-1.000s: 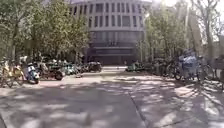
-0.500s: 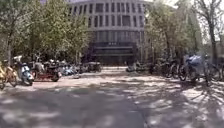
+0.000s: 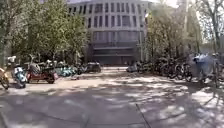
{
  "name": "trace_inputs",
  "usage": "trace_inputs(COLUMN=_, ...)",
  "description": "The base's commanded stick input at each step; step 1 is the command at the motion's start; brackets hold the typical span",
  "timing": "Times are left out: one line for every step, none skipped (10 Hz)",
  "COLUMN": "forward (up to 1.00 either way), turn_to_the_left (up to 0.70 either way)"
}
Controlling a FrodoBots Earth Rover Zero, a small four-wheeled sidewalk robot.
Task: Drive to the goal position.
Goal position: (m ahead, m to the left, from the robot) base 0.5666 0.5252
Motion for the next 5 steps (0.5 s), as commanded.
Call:
trace_inputs(forward=0.7, turn_to_the_left=0.0)
trace_inputs(forward=0.7, turn_to_the_left=0.0)
trace_inputs(forward=0.7, turn_to_the_left=0.0)
trace_inputs(forward=0.7, turn_to_the_left=0.0)
trace_inputs(forward=0.7, turn_to_the_left=0.0)
